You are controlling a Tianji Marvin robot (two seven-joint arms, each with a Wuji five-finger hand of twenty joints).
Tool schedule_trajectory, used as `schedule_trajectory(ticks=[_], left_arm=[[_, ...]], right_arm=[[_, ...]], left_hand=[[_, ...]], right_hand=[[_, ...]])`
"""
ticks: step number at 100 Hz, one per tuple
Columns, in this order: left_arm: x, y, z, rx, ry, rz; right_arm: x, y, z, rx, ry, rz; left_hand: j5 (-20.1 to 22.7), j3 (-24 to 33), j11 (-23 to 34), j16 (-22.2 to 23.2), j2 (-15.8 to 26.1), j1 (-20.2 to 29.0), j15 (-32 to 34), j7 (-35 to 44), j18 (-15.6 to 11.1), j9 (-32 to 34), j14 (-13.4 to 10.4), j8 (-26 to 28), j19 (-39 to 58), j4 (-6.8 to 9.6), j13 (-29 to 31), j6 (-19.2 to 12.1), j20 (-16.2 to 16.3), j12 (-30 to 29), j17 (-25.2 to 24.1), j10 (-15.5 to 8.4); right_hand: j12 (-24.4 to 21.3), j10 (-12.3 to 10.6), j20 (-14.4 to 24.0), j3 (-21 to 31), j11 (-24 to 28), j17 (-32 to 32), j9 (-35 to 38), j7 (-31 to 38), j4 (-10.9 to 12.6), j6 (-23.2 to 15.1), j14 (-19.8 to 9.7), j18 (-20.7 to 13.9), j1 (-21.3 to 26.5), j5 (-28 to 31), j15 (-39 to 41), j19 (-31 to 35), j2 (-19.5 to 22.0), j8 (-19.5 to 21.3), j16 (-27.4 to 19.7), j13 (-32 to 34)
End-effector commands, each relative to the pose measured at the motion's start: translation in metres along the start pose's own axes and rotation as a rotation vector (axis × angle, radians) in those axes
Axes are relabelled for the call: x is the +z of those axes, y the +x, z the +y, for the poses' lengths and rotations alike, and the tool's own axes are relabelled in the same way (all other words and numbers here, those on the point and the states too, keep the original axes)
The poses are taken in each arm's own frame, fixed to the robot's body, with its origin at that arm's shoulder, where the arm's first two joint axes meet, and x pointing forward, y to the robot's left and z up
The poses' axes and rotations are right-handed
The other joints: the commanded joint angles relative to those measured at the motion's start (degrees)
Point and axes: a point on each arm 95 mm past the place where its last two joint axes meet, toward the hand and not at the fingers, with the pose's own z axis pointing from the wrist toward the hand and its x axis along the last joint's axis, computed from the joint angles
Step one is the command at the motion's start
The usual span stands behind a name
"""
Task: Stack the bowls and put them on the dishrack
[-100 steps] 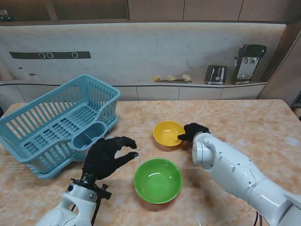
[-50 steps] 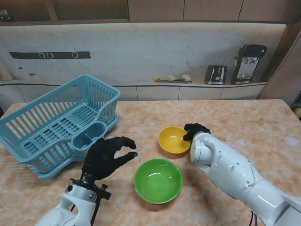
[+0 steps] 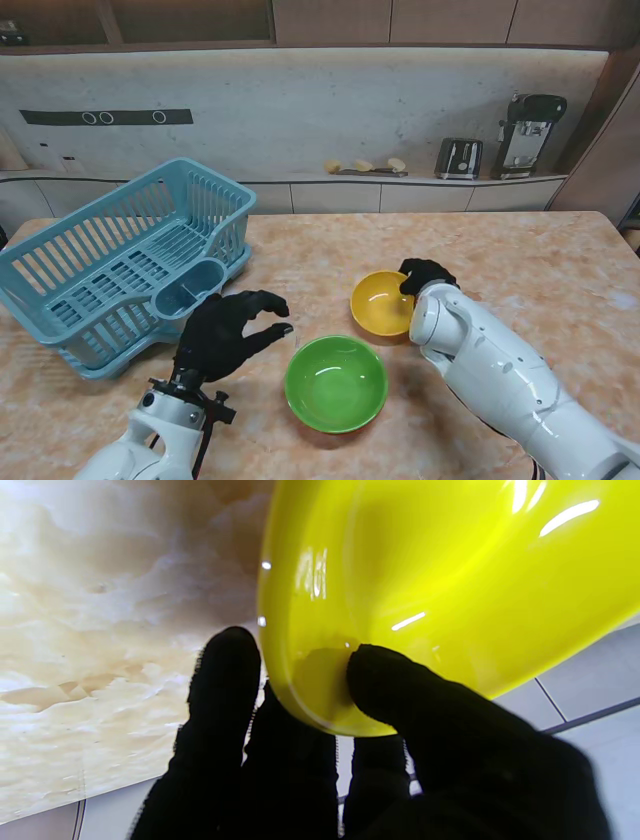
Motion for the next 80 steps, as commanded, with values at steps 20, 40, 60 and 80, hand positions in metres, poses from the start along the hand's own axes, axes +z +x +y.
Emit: schedule_trajectory(ticks=[20,40,60,80], left_arm=[[-0.002,0.002,0.001,-0.004,-0.01,0.003],[-0.002,0.002,0.001,-0.003,-0.01,0.004],[-0.002,0.002,0.001,-0.003,-0.01,0.004],[-0.002,0.002,0.001,-0.003,-0.01,0.004]], right_arm=[[-0.016,-0.004,0.004,0.033,-0.042,0.011],[-0.029,-0.006,0.014,0.067,-0.116,0.034],[-0.042,-0.005,0.022,0.109,-0.182,0.072],[-0.062,-0.001,0.03,0.169,-0.233,0.13]], left_hand=[[0.9,-0.9,-0.6,0.0,2.1,-0.3,0.1,-0.2,1.0,1.5,0.8,1.0,-0.1,-0.09,0.8,-1.0,0.2,1.1,-0.5,0.2],[0.9,-0.9,-0.6,0.0,2.2,-0.3,0.1,-0.2,1.1,1.5,0.8,1.0,-0.2,-0.09,0.8,-1.1,0.2,1.1,-0.6,0.3],[1.0,-0.9,-0.6,0.0,2.2,-0.3,0.1,-0.2,1.1,1.5,0.8,1.0,-0.1,-0.09,0.8,-1.1,0.2,1.1,-0.5,0.2],[1.0,-0.9,-0.6,0.0,2.1,-0.3,0.1,-0.2,1.1,1.5,0.7,1.0,-0.1,-0.09,0.8,-1.1,0.2,1.1,-0.5,0.1]], right_hand=[[0.5,-2.3,0.6,5.9,0.9,3.7,2.6,2.0,-0.7,-3.7,-2.9,-3.4,7.4,5.2,1.8,1.2,0.3,2.3,1.6,3.7],[0.1,-3.6,2.0,6.9,0.5,5.7,5.8,3.5,-2.0,-4.9,-2.7,-3.5,8.6,8.7,2.3,2.2,-0.4,3.9,2.8,5.5],[-0.2,-4.8,3.6,7.7,-0.4,6.4,9.6,4.7,-2.5,-6.0,-2.2,-2.7,9.1,12.1,2.5,3.5,-0.5,5.7,4.4,6.8],[-0.6,-5.5,4.7,8.5,-1.3,6.8,12.3,4.6,-2.6,-6.9,-1.8,-2.1,9.0,14.5,2.3,4.3,-1.0,7.1,5.3,7.9]])
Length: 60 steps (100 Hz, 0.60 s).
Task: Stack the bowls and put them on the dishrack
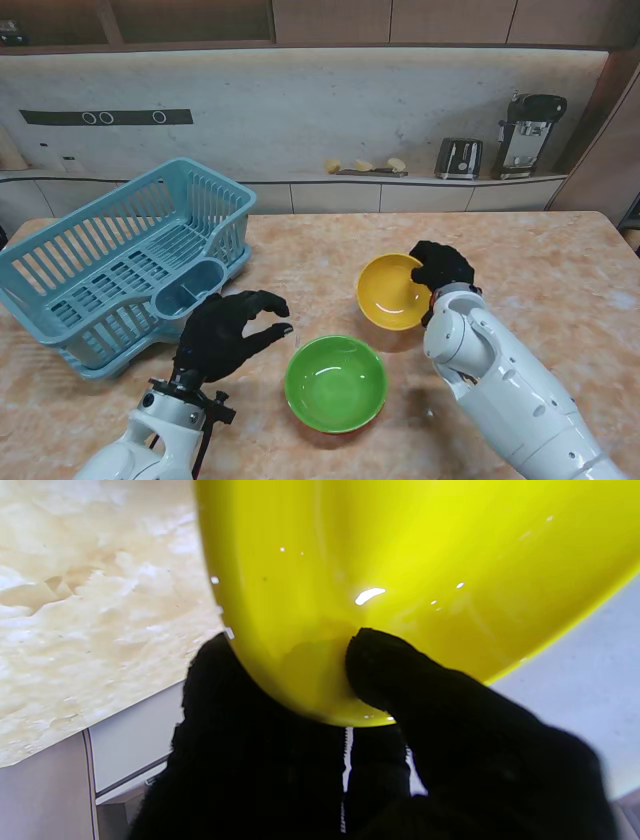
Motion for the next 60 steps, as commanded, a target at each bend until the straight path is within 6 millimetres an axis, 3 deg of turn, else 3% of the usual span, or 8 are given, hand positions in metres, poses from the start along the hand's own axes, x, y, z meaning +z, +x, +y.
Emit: schedule_trajectory(ticks=[1,28,60], left_arm=[[-0.002,0.002,0.001,-0.005,-0.012,0.002],[-0.002,0.002,0.001,-0.005,-0.012,0.002],[-0.002,0.002,0.001,-0.002,-0.003,0.007]], right_arm=[[-0.01,0.008,-0.002,0.016,0.004,0.038],[-0.039,0.022,0.007,0.074,-0.02,0.161],[-0.061,0.035,-0.004,0.081,0.073,0.313]], left_hand=[[1.0,-0.8,-0.6,0.0,2.1,-0.3,0.1,-0.2,1.1,1.5,0.7,1.0,-0.1,-0.09,0.8,-1.1,0.2,1.1,-0.5,0.2],[1.0,-0.9,-0.6,0.0,2.1,-0.3,0.1,-0.2,1.1,1.5,0.7,1.0,-0.1,-0.09,0.8,-1.0,0.2,1.1,-0.5,0.3],[1.0,-0.9,-0.6,0.0,2.2,-0.4,0.1,-0.2,1.0,1.5,0.7,1.0,-0.1,-0.11,0.7,-1.1,0.2,1.1,-0.5,0.2]], right_hand=[[-0.6,-1.9,1.3,7.6,-0.8,1.8,1.9,6.0,1.4,-7.2,-5.3,-2.2,7.6,7.5,2.7,2.3,4.2,4.6,3.7,5.2],[-1.2,-2.3,1.8,8.1,-2.0,2.1,4.1,5.5,1.4,-7.9,-4.9,-1.7,7.3,9.2,2.2,2.8,3.6,5.1,4.3,6.1],[-2.0,-2.6,2.0,8.6,-3.5,2.1,6.3,3.9,1.3,-8.4,-4.2,-1.0,6.8,11.0,1.2,2.9,2.5,4.9,4.7,6.8]])
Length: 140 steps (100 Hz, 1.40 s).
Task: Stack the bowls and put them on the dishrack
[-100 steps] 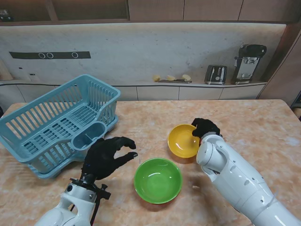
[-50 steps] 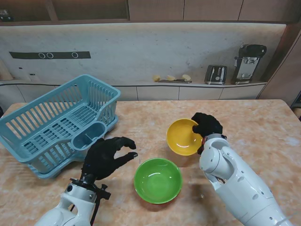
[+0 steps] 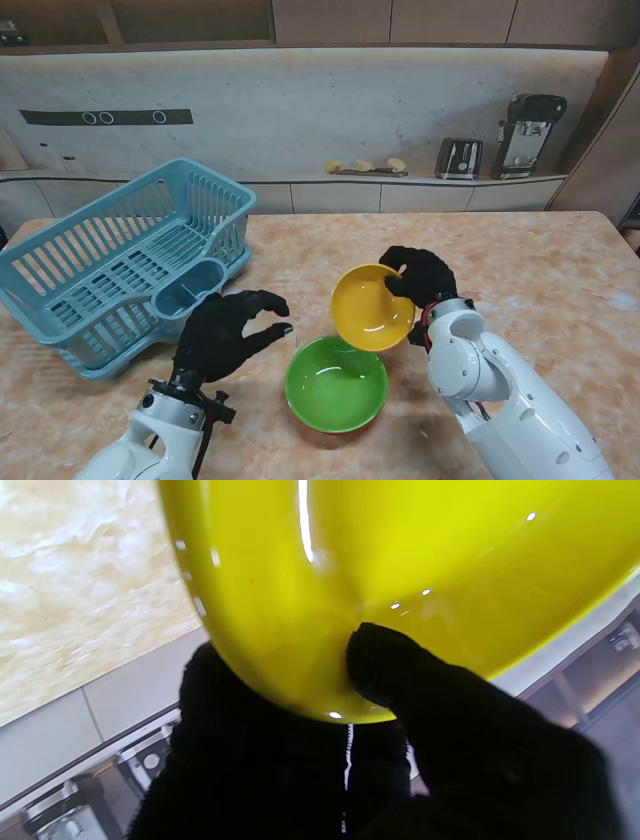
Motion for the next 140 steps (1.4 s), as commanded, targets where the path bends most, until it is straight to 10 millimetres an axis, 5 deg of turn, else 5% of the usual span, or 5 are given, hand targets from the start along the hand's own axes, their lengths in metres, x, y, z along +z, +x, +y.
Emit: schedule_trajectory(ticks=[1,95,140], left_arm=[[-0.002,0.002,0.001,-0.005,-0.013,0.0],[-0.003,0.001,0.0,-0.003,-0.007,-0.002],[-0.004,0.002,-0.001,-0.003,-0.006,-0.002]], right_arm=[[-0.007,0.007,-0.012,0.017,0.052,0.03],[-0.009,0.034,-0.056,-0.09,0.281,0.283],[-0.009,0.037,-0.061,-0.128,0.314,0.32]], left_hand=[[1.1,-0.9,-0.6,0.0,2.1,-0.3,0.1,-0.2,1.0,1.5,0.7,1.0,-0.1,-0.1,0.8,-1.1,0.2,1.1,-0.5,0.2],[1.0,-0.9,-0.6,0.0,2.1,-0.3,0.1,-0.2,1.1,1.6,0.7,1.0,-0.1,-0.09,0.8,-1.1,0.2,1.1,-0.5,0.3],[1.1,-0.9,-0.6,0.0,2.1,-0.4,0.1,-0.2,1.1,1.6,0.7,1.1,-0.1,-0.1,0.8,-1.1,0.2,1.1,-0.5,0.3]], right_hand=[[-1.1,-2.0,0.8,8.4,-0.8,1.5,2.5,5.7,1.3,-8.4,-5.1,-1.7,6.8,8.3,1.9,2.1,4.2,4.1,3.8,6.0],[-3.1,-3.8,-0.5,6.1,-6.6,-4.2,5.4,0.6,-0.2,-10.0,-1.6,2.6,5.9,9.9,-4.7,-2.6,3.3,1.6,1.3,2.7],[-6.0,-4.5,-1.2,3.5,-14.9,-14.3,5.1,-6.4,-1.1,-10.0,2.1,7.4,3.4,7.8,-18.7,-7.6,3.0,-7.4,-2.3,-2.2]])
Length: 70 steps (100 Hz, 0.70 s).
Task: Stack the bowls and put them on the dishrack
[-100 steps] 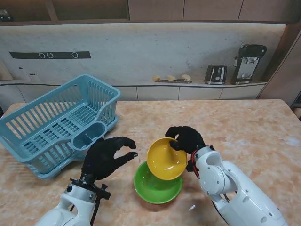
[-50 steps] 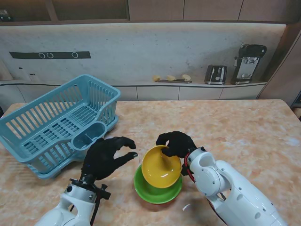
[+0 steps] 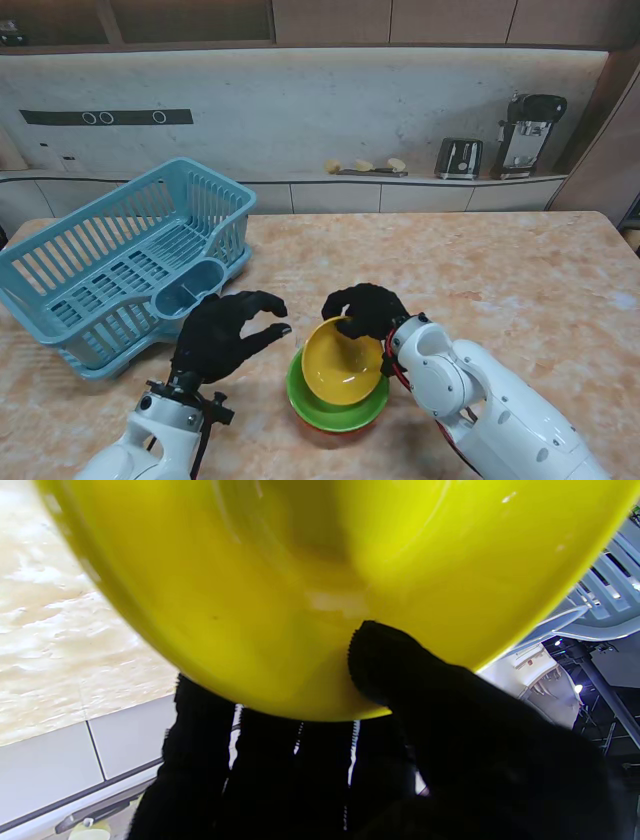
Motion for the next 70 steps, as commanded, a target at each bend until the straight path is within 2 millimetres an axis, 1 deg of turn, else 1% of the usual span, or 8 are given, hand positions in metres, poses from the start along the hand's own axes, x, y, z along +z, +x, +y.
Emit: schedule_trajectory(ticks=[1,23,36,43,45,51,62,70], left_arm=[[-0.0014,0.0027,0.0,-0.006,-0.01,0.002],[-0.0014,0.0028,0.0,-0.005,-0.01,0.002],[-0.0011,0.0029,0.0,-0.005,-0.012,0.002],[-0.0011,0.003,0.0001,-0.006,-0.012,0.003],[-0.0011,0.003,0.0001,-0.007,-0.012,0.003],[-0.001,0.0032,0.0003,-0.008,-0.013,0.003],[-0.0008,0.0039,0.0006,-0.009,-0.014,0.007],[-0.0005,0.0045,0.0011,-0.012,-0.017,0.01]], right_arm=[[-0.0003,0.0023,-0.0047,0.001,0.022,0.008],[-0.0004,0.0036,-0.0056,0.005,0.029,0.021],[-0.0017,0.0051,-0.0057,0.004,0.034,0.029],[-0.0031,0.0061,-0.0057,0.002,0.034,0.033],[-0.0034,0.0064,-0.0056,0.001,0.033,0.034],[-0.0046,0.0069,-0.0051,-0.006,0.028,0.037],[-0.0071,0.0075,-0.0037,-0.021,0.008,0.035],[-0.0094,0.0079,-0.0026,-0.026,-0.009,0.027]], left_hand=[[1.1,-0.9,-0.6,0.0,2.1,-0.3,0.1,-0.2,1.1,1.7,0.4,1.0,-0.1,-0.1,0.8,-1.1,0.2,1.1,-0.5,0.3],[1.0,-0.9,-0.6,0.0,2.1,-0.3,0.1,-0.2,1.1,1.6,0.3,1.0,-0.1,-0.1,0.8,-1.1,0.2,1.1,-0.5,0.2],[1.0,-0.9,-0.6,0.0,2.1,-0.3,0.1,-0.2,1.1,1.6,0.4,1.1,-0.1,-0.09,0.8,-1.1,0.2,1.1,-0.5,0.2],[1.0,-0.8,-0.6,0.0,2.1,-0.3,0.1,-0.2,1.1,1.6,0.4,1.1,-0.1,-0.08,0.8,-1.0,0.2,1.1,-0.5,0.2],[1.0,-0.9,-0.6,0.0,2.1,-0.3,0.1,-0.2,1.1,1.6,0.4,1.1,-0.1,-0.09,0.8,-1.0,0.2,1.1,-0.5,0.3],[1.0,-0.9,-0.6,0.0,2.1,-0.3,0.1,-0.2,1.1,1.7,0.4,1.1,-0.1,-0.09,0.8,-1.1,0.2,1.1,-0.5,0.3],[1.0,-0.9,-0.6,0.0,2.1,-0.3,0.1,-0.2,1.1,1.6,0.4,1.1,-0.1,-0.11,0.9,-1.0,0.2,1.1,-0.5,0.2],[1.0,-0.9,-0.6,0.0,2.1,-0.3,0.1,-0.2,1.1,1.7,0.3,1.1,-0.1,-0.09,0.8,-1.0,0.2,1.1,-0.5,0.3]], right_hand=[[-1.4,-2.2,-0.6,3.3,-1.1,-1.8,1.4,0.7,1.3,-6.5,0.0,0.8,3.4,3.5,-2.0,-0.5,3.4,-1.2,-1.3,-1.4],[-5.5,-1.2,-0.9,0.7,-5.4,-8.4,-0.7,-1.2,1.4,-6.0,0.7,3.2,-1.1,-0.3,-7.8,-2.9,3.7,-8.3,-3.5,-5.2],[-9.3,-0.4,-0.7,-2.6,-6.3,-11.8,-3.9,0.7,1.2,-4.9,0.7,4.6,-4.9,-5.0,-9.1,-4.3,2.9,-14.4,-8.9,-8.4],[-12.7,0.0,-0.5,-5.5,-6.9,-13.6,-5.9,0.6,1.2,-4.0,1.5,5.2,-7.3,-7.1,-10.7,-5.0,3.1,-16.0,-9.8,-10.0],[-16.5,0.3,-0.2,-7.2,-6.0,-14.3,-6.7,0.3,1.5,-3.6,1.7,5.4,-8.4,-7.8,-11.1,-5.5,3.6,-16.6,-10.1,-10.6],[-17.6,0.7,-0.3,-9.5,-6.8,-15.7,-8.0,-1.1,1.6,-2.2,2.2,5.8,-10.6,-8.5,-12.2,-6.3,5.0,-17.1,-10.5,-11.8],[-18.6,1.6,0.1,-15.7,-8.5,-18.1,-10.3,-8.6,4.0,0.8,3.2,6.6,-14.8,-8.3,-14.2,-7.6,9.7,-14.0,-11.3,-13.9],[-18.8,2.0,0.1,-17.2,-8.9,-18.7,-11.1,-10.4,4.3,1.6,3.4,6.8,-16.3,-8.3,-14.7,-7.9,11.4,-13.1,-11.5,-14.5]])
